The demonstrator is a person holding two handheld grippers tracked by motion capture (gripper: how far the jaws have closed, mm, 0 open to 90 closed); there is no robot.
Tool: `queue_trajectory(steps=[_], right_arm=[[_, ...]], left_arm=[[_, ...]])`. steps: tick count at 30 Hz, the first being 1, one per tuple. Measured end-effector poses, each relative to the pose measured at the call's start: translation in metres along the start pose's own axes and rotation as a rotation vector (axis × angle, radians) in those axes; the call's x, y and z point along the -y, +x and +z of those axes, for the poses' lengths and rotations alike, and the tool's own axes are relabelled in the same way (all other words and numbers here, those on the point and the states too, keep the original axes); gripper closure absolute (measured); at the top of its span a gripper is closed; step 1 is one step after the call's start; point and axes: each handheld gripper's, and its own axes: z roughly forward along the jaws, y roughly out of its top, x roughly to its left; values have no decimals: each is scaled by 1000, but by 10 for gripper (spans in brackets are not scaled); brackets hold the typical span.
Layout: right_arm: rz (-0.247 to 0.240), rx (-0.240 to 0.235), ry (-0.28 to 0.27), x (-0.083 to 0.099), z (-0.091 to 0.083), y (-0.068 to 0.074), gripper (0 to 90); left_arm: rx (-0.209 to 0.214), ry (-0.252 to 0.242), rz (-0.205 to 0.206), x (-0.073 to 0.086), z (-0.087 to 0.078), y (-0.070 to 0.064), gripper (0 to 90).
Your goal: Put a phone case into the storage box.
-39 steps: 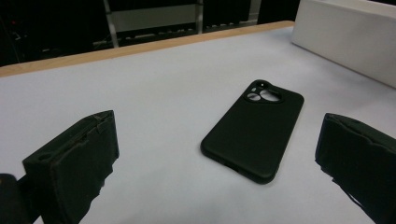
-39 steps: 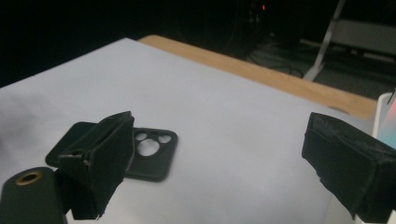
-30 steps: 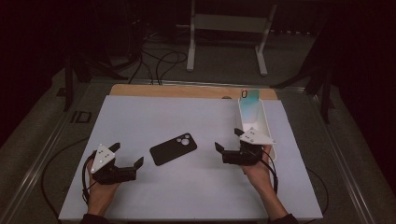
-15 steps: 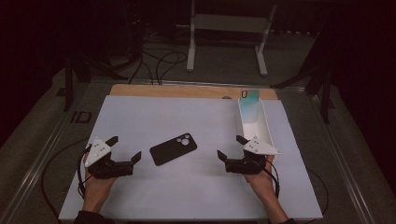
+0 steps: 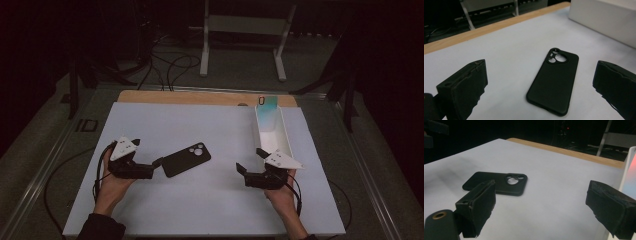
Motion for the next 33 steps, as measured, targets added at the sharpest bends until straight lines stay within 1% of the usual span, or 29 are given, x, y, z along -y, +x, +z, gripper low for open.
queue_trajectory(steps=[3, 4, 6, 8, 10, 11, 12, 14, 16, 17, 20, 22, 25, 28, 33], right_arm=[[2, 4, -1, 1, 0, -1, 93], [2, 6, 1, 1, 0, -1, 93], [0, 10, 2, 2, 1, -1, 94], [1, 10, 2, 2, 1, -1, 94], [-2, 7, 1, 2, 1, -1, 93], [0, 7, 1, 1, 0, -1, 94], [0, 8, 0, 1, 0, -1, 94], [0, 16, 1, 1, 1, -1, 94], [1, 14, 3, 1, 1, -2, 94], [1, 16, 4, 1, 1, -2, 94], [1, 14, 5, 2, 2, -2, 93], [1, 14, 7, 2, 2, -2, 94], [1, 13, 6, 2, 2, -2, 94], [3, 16, 9, 2, 2, -2, 94], [1, 14, 9, 2, 3, -2, 94]], left_arm=[[11, 28, 0, -3, 8, 0, 1], [5, 42, -4, -4, 11, 1, 1], [13, 76, -10, -5, 18, 1, 1], [13, 100, -5, -4, 25, 1, 1], [26, 119, -3, -5, 31, 1, 1], [26, 128, 0, -5, 33, 2, 1], [32, 135, -1, -5, 35, 2, 1], [31, 155, 2, -6, 39, 1, 1], [43, 175, 10, -7, 43, 1, 1], [45, 192, 22, -7, 46, 0, 1], [59, 222, 37, -8, 53, -2, 1], [75, 242, 48, -8, 57, -4, 1], [95, 280, 61, -6, 66, -7, 2], [103, 315, 74, -4, 74, -8, 2], [105, 355, 66, 1, 84, -6, 2]])
